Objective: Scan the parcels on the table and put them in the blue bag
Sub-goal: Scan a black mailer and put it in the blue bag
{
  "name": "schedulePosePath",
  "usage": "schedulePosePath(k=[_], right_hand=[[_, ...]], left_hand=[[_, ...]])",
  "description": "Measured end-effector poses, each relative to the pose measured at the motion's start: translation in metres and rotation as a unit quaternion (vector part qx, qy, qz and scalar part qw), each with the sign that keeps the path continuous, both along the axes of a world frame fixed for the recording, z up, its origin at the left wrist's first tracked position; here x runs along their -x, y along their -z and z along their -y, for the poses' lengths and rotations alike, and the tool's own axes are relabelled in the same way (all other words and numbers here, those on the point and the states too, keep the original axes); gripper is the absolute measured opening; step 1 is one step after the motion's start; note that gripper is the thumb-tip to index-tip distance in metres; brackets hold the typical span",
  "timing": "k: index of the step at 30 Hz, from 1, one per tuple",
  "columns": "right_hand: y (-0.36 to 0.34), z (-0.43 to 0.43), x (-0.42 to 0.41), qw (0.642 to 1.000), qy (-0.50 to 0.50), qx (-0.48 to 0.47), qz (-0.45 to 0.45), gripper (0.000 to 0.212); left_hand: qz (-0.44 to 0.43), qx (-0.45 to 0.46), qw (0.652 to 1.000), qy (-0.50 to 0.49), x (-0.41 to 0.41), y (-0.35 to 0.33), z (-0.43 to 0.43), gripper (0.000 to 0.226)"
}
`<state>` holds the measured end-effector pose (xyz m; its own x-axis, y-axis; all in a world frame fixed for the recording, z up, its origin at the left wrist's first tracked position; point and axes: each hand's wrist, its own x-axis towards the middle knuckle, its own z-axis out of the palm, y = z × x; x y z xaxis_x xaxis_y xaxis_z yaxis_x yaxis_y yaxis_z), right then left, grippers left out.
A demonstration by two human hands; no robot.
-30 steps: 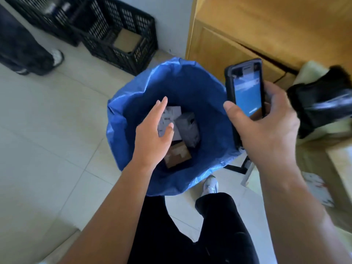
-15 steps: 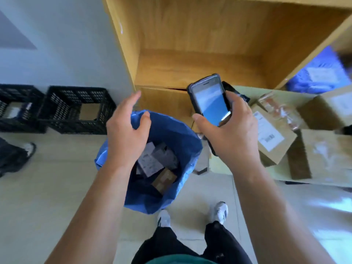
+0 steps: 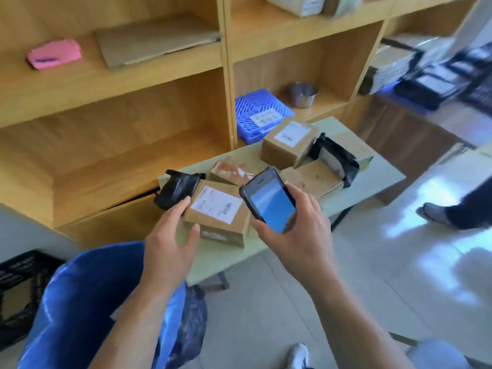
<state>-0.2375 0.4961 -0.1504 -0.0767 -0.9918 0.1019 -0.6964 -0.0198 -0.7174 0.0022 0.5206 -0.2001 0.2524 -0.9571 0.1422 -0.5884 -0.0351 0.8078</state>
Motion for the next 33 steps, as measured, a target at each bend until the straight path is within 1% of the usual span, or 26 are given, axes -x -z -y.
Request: schedulePosePath(k=[5,9,13,18,23,24,29,33], right_hand=[[0.02,0.002,0.123,0.998,0.06,-0.023,0.006,0.088],[0.028,0.007,0.198,0.995,0.088,-0.037,-0.004,0.086],[0.03,0.019,0.247,0.993,0.105,-0.06,-0.003,0.087],[0.045,0.055,0.285,0.989,0.127,-0.076,0.012,0.082],[0.059,0.109,0.315,0.983,0.155,-0.093,0.018,0.078],[0.063,0.128,0.324,0.982,0.162,-0.096,0.015,0.078],[0.061,0.211,0.363,0.98,0.17,-0.105,-0.017,0.078],[0.058,0.276,0.383,0.978,0.187,-0.088,-0.017,0.078]], left_hand=[[0.007,-0.005,0.999,0.039,0.098,0.001,0.042,0.053],[0.006,-0.003,0.998,0.064,0.172,0.004,0.068,0.052],[0.02,-0.021,0.994,0.101,0.224,0.009,0.093,0.055],[-0.003,-0.05,0.99,0.133,0.263,0.02,0.145,0.056],[0.022,-0.082,0.985,0.152,0.289,0.045,0.228,0.052],[0.032,-0.085,0.982,0.165,0.297,0.054,0.256,0.052],[0.133,-0.103,0.954,0.248,0.33,0.069,0.385,0.052],[0.129,-0.101,0.955,0.248,0.359,0.072,0.459,0.048]])
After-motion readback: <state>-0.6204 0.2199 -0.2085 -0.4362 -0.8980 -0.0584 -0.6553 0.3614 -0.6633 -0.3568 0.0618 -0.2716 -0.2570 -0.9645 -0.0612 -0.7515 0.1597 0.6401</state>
